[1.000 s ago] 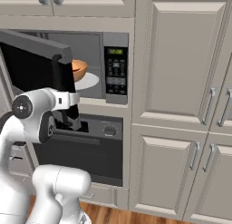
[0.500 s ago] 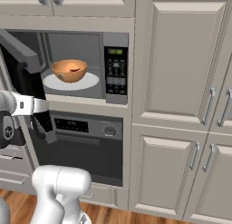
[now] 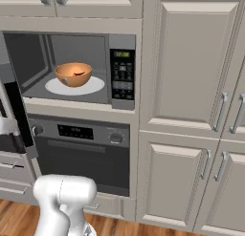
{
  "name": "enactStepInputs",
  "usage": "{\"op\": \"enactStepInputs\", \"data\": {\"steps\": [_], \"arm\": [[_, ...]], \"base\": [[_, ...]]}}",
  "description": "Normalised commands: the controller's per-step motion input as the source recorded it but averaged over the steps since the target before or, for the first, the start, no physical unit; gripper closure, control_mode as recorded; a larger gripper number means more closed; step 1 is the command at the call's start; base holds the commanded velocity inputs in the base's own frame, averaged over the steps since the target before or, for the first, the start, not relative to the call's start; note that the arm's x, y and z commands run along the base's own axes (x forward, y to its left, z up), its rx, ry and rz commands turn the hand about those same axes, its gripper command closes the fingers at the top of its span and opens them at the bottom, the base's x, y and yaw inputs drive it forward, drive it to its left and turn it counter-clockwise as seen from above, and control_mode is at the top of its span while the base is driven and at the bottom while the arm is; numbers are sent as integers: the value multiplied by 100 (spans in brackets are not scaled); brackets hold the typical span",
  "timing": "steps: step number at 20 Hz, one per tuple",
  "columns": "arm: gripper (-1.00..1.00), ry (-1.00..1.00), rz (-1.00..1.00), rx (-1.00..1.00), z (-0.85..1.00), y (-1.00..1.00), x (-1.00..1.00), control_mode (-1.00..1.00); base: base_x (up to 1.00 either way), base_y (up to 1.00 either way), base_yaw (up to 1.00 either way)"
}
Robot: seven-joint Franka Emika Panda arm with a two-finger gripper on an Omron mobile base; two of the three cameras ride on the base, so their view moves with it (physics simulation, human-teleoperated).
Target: The microwave is finished heating the fish and lemon wedge. Take the bowl containing the food and place it on the dining counter.
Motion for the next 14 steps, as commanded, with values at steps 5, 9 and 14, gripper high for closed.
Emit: {"op": "enactStepInputs", "data": {"steps": [5,9,14], "arm": [[-100,-8,12,15,19,-69,-98,-100],[-100,-2,18,22,33,-100,-55,-100],[-100,7,21,30,10,-100,4,-100]], "base": [[0,0,0],[0,0,0],[0,0,0]]}}
